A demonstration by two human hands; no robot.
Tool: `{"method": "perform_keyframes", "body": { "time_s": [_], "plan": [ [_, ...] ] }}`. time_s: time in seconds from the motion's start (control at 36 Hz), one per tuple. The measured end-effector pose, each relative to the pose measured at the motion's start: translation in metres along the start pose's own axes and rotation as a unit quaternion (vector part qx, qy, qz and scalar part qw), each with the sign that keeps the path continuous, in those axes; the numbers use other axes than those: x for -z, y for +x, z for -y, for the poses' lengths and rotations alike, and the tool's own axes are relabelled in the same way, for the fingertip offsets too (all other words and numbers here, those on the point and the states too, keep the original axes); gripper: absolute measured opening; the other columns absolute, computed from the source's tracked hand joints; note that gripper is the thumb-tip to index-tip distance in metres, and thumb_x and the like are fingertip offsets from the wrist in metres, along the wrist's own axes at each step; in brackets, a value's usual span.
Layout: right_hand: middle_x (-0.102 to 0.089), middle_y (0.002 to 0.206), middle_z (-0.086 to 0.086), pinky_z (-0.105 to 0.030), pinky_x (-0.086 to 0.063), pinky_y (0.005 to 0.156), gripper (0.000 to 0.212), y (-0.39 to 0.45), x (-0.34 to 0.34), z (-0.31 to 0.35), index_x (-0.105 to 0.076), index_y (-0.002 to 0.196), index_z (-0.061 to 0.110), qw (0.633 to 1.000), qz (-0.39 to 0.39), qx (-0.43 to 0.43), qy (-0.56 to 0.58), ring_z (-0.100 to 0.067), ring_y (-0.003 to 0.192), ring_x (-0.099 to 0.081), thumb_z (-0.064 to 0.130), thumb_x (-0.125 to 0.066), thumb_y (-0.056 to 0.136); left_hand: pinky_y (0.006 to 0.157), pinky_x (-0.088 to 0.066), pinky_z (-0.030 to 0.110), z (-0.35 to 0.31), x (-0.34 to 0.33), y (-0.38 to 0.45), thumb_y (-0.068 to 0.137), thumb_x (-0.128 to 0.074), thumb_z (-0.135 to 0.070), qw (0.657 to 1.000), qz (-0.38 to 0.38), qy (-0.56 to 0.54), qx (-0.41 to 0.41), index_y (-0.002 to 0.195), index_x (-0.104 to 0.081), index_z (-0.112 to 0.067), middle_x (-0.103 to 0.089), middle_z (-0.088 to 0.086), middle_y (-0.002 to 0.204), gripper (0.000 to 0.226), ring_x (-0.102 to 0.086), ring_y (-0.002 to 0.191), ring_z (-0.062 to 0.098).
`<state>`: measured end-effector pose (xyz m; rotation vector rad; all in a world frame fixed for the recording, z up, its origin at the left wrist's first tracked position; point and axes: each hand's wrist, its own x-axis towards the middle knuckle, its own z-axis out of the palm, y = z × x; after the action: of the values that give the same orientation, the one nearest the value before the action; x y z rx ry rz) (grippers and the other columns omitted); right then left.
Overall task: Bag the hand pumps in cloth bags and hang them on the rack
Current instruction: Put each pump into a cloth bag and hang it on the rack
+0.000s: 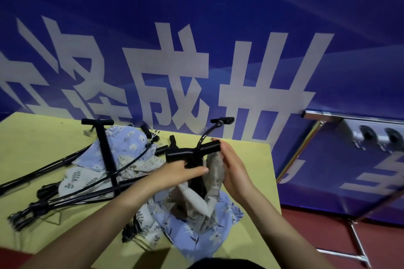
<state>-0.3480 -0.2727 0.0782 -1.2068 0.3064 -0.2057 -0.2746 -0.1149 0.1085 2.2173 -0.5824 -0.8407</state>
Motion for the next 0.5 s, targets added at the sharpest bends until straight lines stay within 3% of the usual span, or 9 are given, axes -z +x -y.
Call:
{"method": "perform_keyframes", "body": {
  "time_s": [0.06,0.14,0.22,0.28,0.39,0.44,0.5],
  "plan": [
    [-0.064,0.125,-0.003,-0.042,-0.044,0.104,0.051,-0.001,-0.011,0.003,-0.063,0.119,0.025,0.999,0.004,0.018,-0.035,-0.019,0.122,-0.057,0.058,-0.061,0.081,0.084,-0.048,0.024,-0.006,-0.003,-0.001,0.083,-0.056,-0.063,0.999,0.018,0.033,0.006,0.098,-0.056,-0.043,-0.064,-0.014,0.103,0.026,-0.059,0.097,0.005],
    [-0.07,0.114,-0.005,-0.049,-0.044,0.104,0.047,-0.001,-0.012,0.005,-0.067,0.112,0.015,0.999,-0.016,0.024,-0.02,-0.021,0.112,-0.063,0.051,-0.068,0.081,0.076,-0.042,0.022,-0.016,-0.003,-0.005,0.087,-0.051,-0.063,0.997,0.028,0.071,0.016,0.093,-0.046,-0.042,-0.053,-0.019,0.094,0.023,-0.052,0.091,0.003],
    [-0.072,0.107,-0.009,-0.049,-0.046,0.1,0.033,0.0,-0.008,0.006,-0.068,0.104,0.009,0.999,-0.012,0.022,-0.033,-0.024,0.105,-0.066,0.038,-0.061,0.089,0.085,-0.048,0.026,-0.008,0.001,-0.004,0.072,-0.056,-0.076,0.998,0.039,0.043,0.015,0.101,-0.059,-0.034,-0.062,-0.013,0.1,0.051,-0.06,0.098,0.009],
    [-0.072,0.108,-0.007,-0.048,-0.045,0.101,0.03,0.002,-0.008,0.008,-0.068,0.105,0.01,0.999,-0.016,0.014,-0.049,-0.022,0.106,-0.065,0.036,-0.059,0.093,0.096,-0.049,0.031,0.006,0.002,0.001,0.074,-0.068,-0.063,0.997,0.052,-0.051,-0.001,0.115,-0.063,-0.033,-0.068,-0.011,0.111,0.051,-0.063,0.105,0.008],
    [-0.072,0.11,-0.008,-0.042,-0.047,0.098,0.038,0.007,-0.004,0.014,-0.065,0.112,0.007,0.998,-0.037,-0.008,-0.05,-0.021,0.105,-0.066,0.038,-0.059,0.092,0.094,-0.053,0.036,0.027,0.004,0.009,0.085,-0.072,-0.019,0.981,0.025,-0.193,0.002,0.111,-0.065,-0.013,-0.072,0.008,0.106,0.028,-0.068,0.101,0.02],
    [-0.072,0.106,-0.01,-0.041,-0.048,0.094,0.038,0.009,0.0,0.016,-0.065,0.109,0.004,0.998,-0.037,-0.009,-0.056,-0.024,0.102,-0.067,0.037,-0.056,0.094,0.087,-0.056,0.033,0.035,0.008,0.01,0.089,-0.066,-0.014,0.976,-0.003,-0.214,0.04,0.096,-0.064,-0.002,-0.072,0.011,0.093,0.014,-0.07,0.087,0.018],
    [-0.072,0.106,-0.011,-0.045,-0.047,0.096,0.041,0.01,0.003,0.017,-0.065,0.108,0.004,0.997,-0.029,-0.017,-0.065,-0.026,0.104,-0.066,0.041,-0.056,0.094,0.081,-0.057,0.032,0.041,0.013,0.01,0.091,-0.063,-0.019,0.975,-0.011,-0.207,0.078,0.088,-0.063,0.004,-0.068,0.013,0.083,0.023,-0.067,0.079,0.02]
  ]
}}
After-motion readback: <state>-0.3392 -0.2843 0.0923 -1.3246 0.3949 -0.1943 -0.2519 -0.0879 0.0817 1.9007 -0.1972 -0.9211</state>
